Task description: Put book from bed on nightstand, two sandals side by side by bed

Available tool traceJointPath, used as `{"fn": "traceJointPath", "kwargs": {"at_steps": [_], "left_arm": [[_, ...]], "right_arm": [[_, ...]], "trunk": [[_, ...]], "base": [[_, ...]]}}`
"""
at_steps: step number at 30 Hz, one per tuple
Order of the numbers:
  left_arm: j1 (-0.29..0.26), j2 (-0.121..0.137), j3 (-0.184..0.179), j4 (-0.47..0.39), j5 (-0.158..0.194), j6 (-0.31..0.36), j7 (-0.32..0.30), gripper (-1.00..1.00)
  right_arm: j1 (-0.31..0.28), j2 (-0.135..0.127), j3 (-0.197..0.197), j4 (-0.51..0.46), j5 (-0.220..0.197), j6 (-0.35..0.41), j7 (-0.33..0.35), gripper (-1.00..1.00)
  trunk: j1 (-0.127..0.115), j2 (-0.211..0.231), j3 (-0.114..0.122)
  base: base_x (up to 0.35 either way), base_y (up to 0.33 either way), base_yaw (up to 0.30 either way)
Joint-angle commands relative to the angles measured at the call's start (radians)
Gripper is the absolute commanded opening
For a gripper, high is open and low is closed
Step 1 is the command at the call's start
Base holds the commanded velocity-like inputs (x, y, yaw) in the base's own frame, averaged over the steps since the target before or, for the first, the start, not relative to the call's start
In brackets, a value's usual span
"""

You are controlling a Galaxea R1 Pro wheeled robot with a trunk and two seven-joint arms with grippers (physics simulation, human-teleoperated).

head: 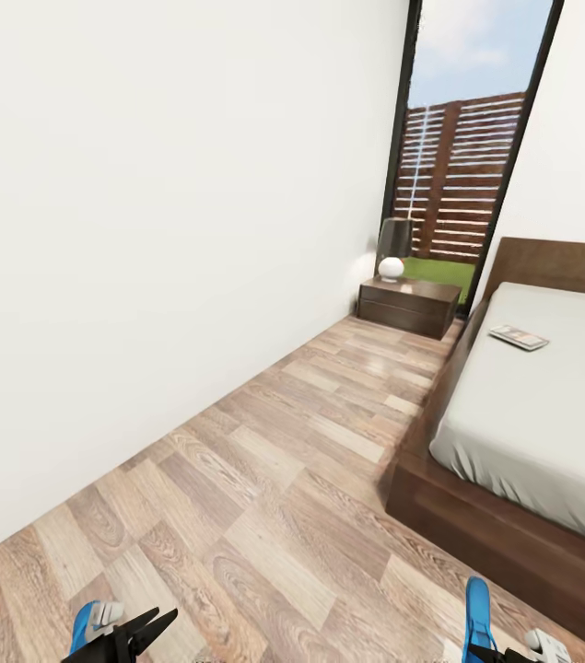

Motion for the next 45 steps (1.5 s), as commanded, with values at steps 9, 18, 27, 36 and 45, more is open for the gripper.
{"fn": "traceJointPath", "kwargs": {"at_steps": [9, 18, 27, 36, 45], "left_arm": [[0.0, 0.0, 0.002, 0.0, 0.005, 0.01, -0.002, 1.0], [0.0, 0.001, 0.002, 0.0, 0.005, 0.011, -0.002, 1.0], [0.0, 0.001, 0.002, 0.0, 0.005, 0.011, -0.002, 1.0], [0.0, 0.001, 0.002, 0.0, 0.005, 0.011, -0.002, 1.0], [0.0, 0.0, 0.002, 0.0, 0.005, 0.01, -0.001, 1.0]], "right_arm": [[0.0, 0.001, -0.007, 0.002, -0.001, 0.011, 0.005, -1.0], [0.0, 0.001, -0.007, 0.003, 0.0, 0.011, 0.004, -1.0], [0.0, 0.001, -0.007, 0.003, 0.0, 0.011, 0.006, -1.0], [0.0, 0.001, -0.006, 0.003, 0.0, 0.011, 0.005, -1.0], [0.0, 0.021, -0.006, 0.002, 0.0, 0.011, 0.003, -1.0]], "trunk": [[0.0, 0.0, -0.004], [0.0, 0.0, -0.004], [0.0, 0.0, -0.004], [0.0, 0.0, -0.004], [0.0, 0.0, -0.004]], "base": [[0.193, 0.0, 0.0], [0.13, 0.0, 0.0], [0.134, 0.0, 0.005], [0.033, 0.0, 0.182], [0.282, 0.0, 0.01]]}}
